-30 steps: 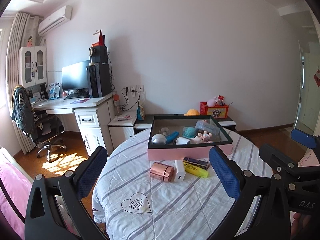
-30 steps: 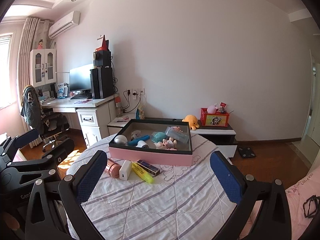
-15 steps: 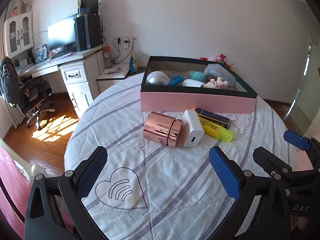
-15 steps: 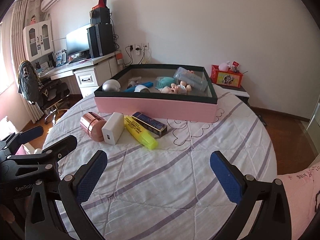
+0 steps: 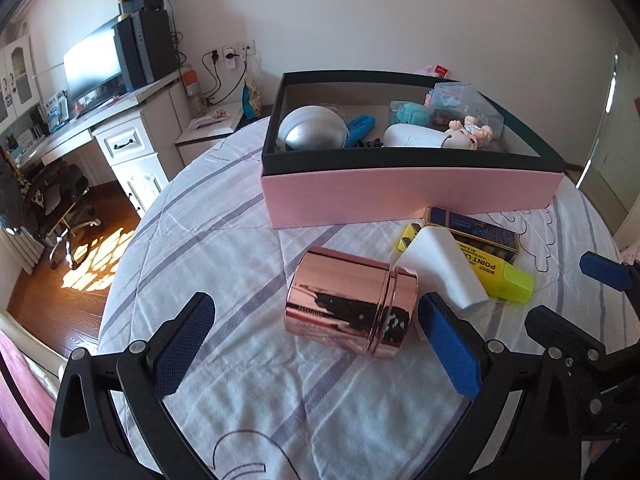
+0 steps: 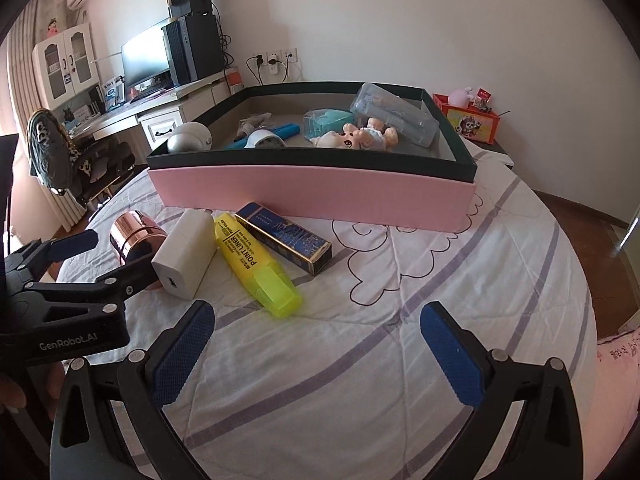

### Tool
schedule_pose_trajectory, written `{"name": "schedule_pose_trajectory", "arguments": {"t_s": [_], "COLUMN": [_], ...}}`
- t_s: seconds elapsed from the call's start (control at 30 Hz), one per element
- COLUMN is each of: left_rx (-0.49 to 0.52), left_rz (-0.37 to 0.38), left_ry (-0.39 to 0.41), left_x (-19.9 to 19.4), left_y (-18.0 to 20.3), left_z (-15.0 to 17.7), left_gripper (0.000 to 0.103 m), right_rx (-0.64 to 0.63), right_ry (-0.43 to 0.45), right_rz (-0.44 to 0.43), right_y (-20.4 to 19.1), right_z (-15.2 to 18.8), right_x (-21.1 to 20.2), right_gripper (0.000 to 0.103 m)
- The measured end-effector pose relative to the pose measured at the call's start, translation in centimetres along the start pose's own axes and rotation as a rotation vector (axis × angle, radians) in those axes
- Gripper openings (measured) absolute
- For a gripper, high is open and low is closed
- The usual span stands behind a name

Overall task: Organize rigid objects
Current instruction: 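Grasp the rose-gold cup with the left tool while the right tool grasps the yellow highlighter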

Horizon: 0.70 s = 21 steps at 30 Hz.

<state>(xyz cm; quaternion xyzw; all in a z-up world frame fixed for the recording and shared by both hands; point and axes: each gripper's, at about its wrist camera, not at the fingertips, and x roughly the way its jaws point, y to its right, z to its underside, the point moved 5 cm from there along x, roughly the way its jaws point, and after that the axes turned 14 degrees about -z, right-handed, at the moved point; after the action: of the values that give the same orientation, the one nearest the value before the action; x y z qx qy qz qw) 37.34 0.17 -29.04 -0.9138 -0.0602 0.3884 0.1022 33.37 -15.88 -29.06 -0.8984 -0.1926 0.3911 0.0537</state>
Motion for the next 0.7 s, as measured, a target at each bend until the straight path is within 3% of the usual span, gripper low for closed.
{"name": "schedule_pose_trajectory", "arguments": {"t_s": [0.07, 0.13, 0.27, 0.4, 0.5, 0.57, 0.63, 0.7], "left_rx": [0.014, 0.025, 0.01, -0.013, -0.024, -0.027, -0.028, -0.03], "left_rz": [0.01, 0.076, 0.083, 0.054, 0.048, 0.054, 0.058, 0.06], "left_ry": [-0.009, -0.03, -0.007, -0.007, -0.011, -0.006, -0.006, -0.007], "left_x": [0.6, 0.9, 0.1, -0.6, -0.8, -1.0, -1.0, -1.0], "left_y": [0.3, 0.9, 0.5, -1.0, -1.6, -1.8, -1.9, -2.0], "left_z": [-0.2, -0.1, 0.2, 1.4, 2.2, 2.4, 2.5, 2.5], "left_gripper": [0.091, 0.054, 0.055, 0.055, 0.055, 0.055, 0.055, 0.055], "right_rx": [-0.005, -0.01, -0.024, -0.016, -0.025, -0.041, -0.052, -0.071], "right_ry": [-0.006, -0.017, -0.036, -0.09, -0.119, -0.116, -0.127, -0.139], "right_rz": [0.005, 0.01, 0.022, -0.022, -0.054, -0.063, -0.086, -0.099], "right_y": [-0.1, -0.4, -0.7, -0.8, -1.4, -1.9, -2.5, -3.1], "right_z": [-0.2, -0.3, -0.7, -1.0, -0.9, -0.9, -1.0, -1.1], "right_x": [0.3, 0.6, 1.3, 2.9, 3.8, 3.7, 3.9, 4.0], "right_gripper": [0.103, 0.103, 0.103, 0.101, 0.082, 0.059, 0.042, 0.039]}}
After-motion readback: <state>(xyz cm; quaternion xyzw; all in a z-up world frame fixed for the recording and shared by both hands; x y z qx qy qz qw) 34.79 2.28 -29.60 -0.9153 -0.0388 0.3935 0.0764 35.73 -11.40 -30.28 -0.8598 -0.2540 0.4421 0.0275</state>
